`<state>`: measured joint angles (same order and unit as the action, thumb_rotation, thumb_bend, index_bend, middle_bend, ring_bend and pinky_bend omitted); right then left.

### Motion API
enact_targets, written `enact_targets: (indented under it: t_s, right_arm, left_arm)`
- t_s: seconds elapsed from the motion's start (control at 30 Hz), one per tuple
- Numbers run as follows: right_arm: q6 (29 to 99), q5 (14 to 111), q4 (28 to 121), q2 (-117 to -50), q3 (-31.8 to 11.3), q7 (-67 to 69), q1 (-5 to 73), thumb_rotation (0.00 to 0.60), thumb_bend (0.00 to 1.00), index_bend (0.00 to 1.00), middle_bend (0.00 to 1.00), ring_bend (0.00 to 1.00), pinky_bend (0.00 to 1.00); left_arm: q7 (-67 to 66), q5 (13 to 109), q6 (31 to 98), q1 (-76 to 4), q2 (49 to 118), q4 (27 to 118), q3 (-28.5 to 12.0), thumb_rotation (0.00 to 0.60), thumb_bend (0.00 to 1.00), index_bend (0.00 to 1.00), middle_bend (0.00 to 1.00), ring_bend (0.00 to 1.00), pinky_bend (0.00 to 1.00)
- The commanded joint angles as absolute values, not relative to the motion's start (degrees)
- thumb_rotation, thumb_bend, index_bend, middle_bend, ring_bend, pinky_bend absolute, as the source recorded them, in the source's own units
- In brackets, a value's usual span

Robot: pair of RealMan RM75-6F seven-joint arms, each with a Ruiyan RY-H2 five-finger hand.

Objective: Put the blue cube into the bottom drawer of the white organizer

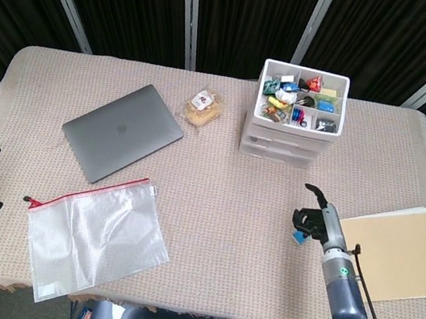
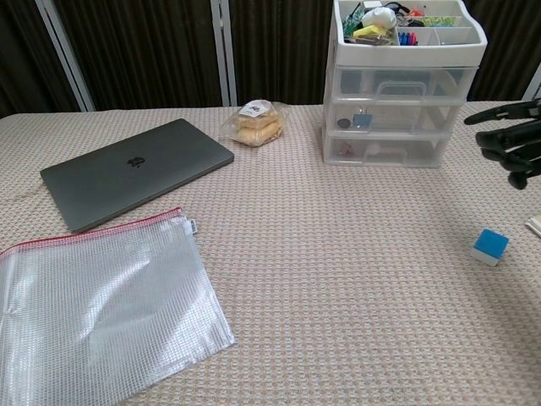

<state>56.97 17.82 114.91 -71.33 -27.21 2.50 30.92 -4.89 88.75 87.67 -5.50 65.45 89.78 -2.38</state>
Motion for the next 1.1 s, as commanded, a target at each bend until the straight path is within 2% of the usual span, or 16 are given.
enact_targets:
  t_s: [0.03, 0.33, 1.1]
  right_arm:
    - [51.93, 7.23, 109.16, -75.78, -30.52, 5.94, 36.91, 0.600, 0.49, 0.12, 0.77, 0.81, 0.70]
    - [44.74, -4.08, 99.00, -80.63, -33.15, 11.98, 40.85, 0.600, 0.50, 0.13, 0.77, 0.81, 0.70]
    - [37.45, -11.94, 77.79, -91.34, -32.22, 11.78, 49.40, 0.600, 0.50, 0.15, 0.77, 0.81, 0.70]
  left_arm:
    - [-4.67, 88.77, 87.67, -5.55, 65.42, 89.80, -2.43, 0.600, 0.24, 0.04, 0.00, 0.00, 0.00]
    - [-4.23, 88.54, 87.45, -5.70, 65.43, 89.80, -2.56, 0.600, 0.24, 0.04, 0.00, 0.00, 0.00]
    - [-3.77, 87.90, 87.01, -5.95, 65.41, 89.85, -2.85, 0.600, 0.24, 0.04, 0.00, 0.00, 0.00]
